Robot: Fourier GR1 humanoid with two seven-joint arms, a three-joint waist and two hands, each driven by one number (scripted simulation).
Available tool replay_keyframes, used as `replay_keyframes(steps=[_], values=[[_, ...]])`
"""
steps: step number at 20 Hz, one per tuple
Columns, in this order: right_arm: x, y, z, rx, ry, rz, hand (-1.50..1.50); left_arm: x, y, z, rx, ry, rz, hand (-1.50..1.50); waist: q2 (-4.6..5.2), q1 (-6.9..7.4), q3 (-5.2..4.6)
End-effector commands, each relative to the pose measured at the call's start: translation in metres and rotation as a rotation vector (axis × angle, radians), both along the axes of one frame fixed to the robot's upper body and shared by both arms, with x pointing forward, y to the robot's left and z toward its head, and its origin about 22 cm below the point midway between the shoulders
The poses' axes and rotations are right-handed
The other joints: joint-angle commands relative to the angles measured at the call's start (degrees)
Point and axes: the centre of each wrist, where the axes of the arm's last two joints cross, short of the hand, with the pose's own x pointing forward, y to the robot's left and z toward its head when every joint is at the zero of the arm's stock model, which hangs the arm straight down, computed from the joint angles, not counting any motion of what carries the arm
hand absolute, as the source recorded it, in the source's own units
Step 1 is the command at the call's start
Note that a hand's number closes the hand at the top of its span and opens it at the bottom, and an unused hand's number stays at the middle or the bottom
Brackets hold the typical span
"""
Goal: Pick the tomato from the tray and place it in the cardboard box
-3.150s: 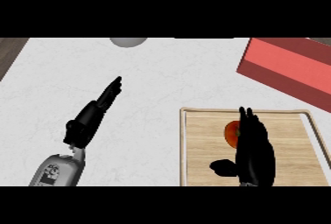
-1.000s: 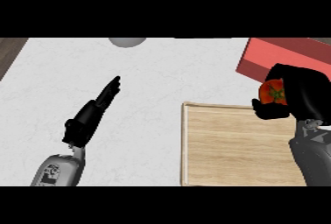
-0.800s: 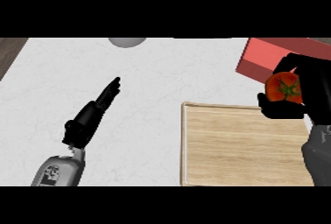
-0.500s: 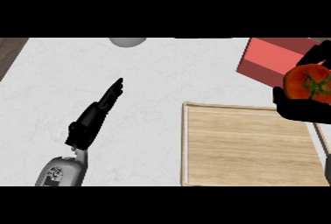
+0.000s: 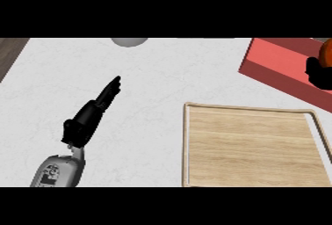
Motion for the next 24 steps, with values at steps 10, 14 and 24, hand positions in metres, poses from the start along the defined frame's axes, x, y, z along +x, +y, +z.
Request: replay_keyframes(steps=[10,14,24], values=[[0.071,-0.056,0.027,0.085,-0.038,-0.051,1.50,-0.008,-0.023,0.024,-0.001,-0.004,-0.003,0.00,0.04,0.52,0.02],[0.096,-0.086,-0.001,0.049,-0.019,-0.097,1.50,-0.003,-0.005,0.004,0.000,0.000,-0.011,0.00,0.22,0.58,0.01],[0.145,-0.099,-0.051,-0.010,0.078,-0.137,1.50,-0.004,-0.003,0.009,-0.011,-0.003,-0.018,0.00,0.51,1.47,0.03]])
